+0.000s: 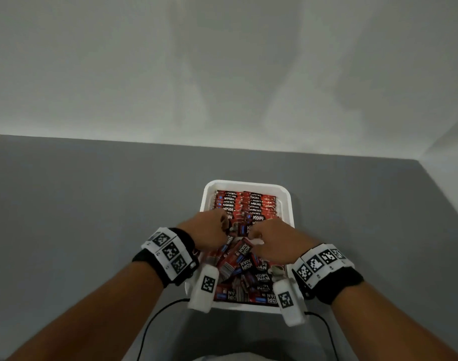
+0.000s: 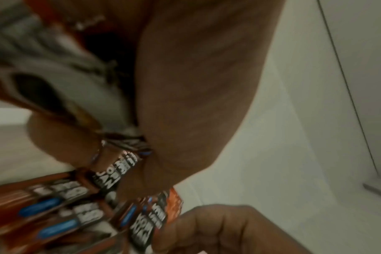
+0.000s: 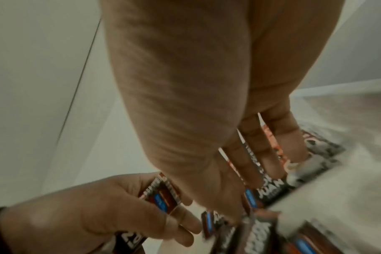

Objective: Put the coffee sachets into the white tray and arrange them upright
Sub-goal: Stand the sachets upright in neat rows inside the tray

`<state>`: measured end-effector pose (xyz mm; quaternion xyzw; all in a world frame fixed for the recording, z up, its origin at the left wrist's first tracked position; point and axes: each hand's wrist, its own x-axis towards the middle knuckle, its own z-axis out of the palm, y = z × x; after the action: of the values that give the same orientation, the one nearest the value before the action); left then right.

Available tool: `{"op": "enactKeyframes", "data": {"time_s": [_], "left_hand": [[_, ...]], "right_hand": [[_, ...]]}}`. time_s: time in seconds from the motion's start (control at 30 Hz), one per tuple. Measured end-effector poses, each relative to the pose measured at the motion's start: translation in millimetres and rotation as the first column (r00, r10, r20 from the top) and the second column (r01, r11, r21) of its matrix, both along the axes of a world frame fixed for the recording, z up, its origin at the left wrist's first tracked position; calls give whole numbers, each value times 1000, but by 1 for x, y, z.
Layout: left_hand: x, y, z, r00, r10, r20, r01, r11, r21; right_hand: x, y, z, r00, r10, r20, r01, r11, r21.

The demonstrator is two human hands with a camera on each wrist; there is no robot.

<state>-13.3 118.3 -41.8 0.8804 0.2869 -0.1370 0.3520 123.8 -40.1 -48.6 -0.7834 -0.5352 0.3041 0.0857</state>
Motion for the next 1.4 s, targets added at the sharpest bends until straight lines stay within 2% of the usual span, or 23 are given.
{"op": "enactKeyframes", "data": {"time_s": [0.17,0.27,0.4,0.53,0.63,0.83,0.97,1.17,1.4], "left_hand": [[4,-25,-22,978,-202,-41,205,973,105],[6,-28,-30,973,-221,-68,228,966,123],[3,-32,-29,951,-290,-104,303,943,138],[-2,-32,-29,949,-308,-65,314,938,143],[-7,-29,-29,962,-272,-38,274,954,123],[-12,-33,-26,943,-327,-58,332,937,111],[-13,-36,-25,928,-372,-31,372,918,134],[-10,-34,-25,932,-356,-68,362,922,140],[-10,-37,-25,915,-389,-110,401,908,126]], "right_hand": [[-17,-12,-17,996,80,-47,-83,994,-64],[-18,-17,-21,996,86,-34,-90,985,-144],[-21,-24,-24,988,141,55,-129,974,-188],[-26,-26,-20,992,120,-47,-125,981,-149],[-29,-31,-17,991,91,-95,-102,987,-127],[-35,-43,-14,985,171,-26,-173,968,-184],[-34,-44,-10,989,150,-7,-148,973,-175],[-30,-42,-15,989,148,4,-147,981,-128],[-30,-46,-14,995,91,-43,-97,985,-143]]}}
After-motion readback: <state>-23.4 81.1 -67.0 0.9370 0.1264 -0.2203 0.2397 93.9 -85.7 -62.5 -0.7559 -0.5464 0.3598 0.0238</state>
